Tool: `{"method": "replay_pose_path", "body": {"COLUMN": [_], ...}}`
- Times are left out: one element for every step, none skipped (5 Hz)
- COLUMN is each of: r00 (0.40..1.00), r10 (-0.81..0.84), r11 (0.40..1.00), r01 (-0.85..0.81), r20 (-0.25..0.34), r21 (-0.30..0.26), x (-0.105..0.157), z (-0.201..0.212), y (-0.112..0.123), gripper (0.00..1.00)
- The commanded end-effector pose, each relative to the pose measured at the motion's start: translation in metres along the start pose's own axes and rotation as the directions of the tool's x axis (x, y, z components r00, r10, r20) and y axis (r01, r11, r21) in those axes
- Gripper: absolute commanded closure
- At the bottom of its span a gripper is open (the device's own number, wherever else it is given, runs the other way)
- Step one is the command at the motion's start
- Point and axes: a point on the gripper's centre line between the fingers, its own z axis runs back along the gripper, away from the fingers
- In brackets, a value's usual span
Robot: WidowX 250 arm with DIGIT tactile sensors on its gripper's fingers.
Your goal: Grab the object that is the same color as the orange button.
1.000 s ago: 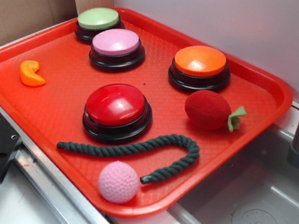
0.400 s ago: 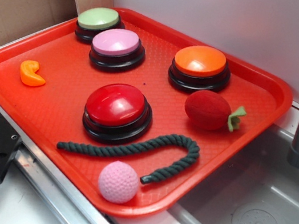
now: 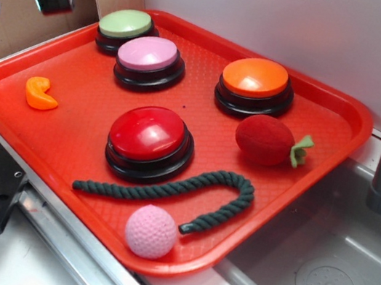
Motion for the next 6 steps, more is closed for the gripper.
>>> {"method": "replay_pose_path", "body": {"r00": [0.992, 0.991, 0.991, 0.988, 0.990, 0.989], "r10": [0.115, 0.129, 0.128, 0.151, 0.131, 0.132], "r11": [0.992, 0.990, 0.991, 0.987, 0.988, 0.989], "r01": [-0.117, -0.130, -0.126, -0.149, -0.127, -0.127], "r20": [0.049, 0.025, -0.038, -0.042, -0.052, -0.065], "r21": [0.048, 0.060, 0.054, 0.066, 0.083, 0.080], "x": [0.014, 0.011, 0.009, 0.010, 0.008, 0.005], "z": [-0.039, -0.062, -0.079, -0.090, -0.102, -0.105], "y": [0.016, 0.019, 0.020, 0.023, 0.021, 0.020], "gripper": [0.00, 0.00, 0.00, 0.00, 0.00, 1.00]}}
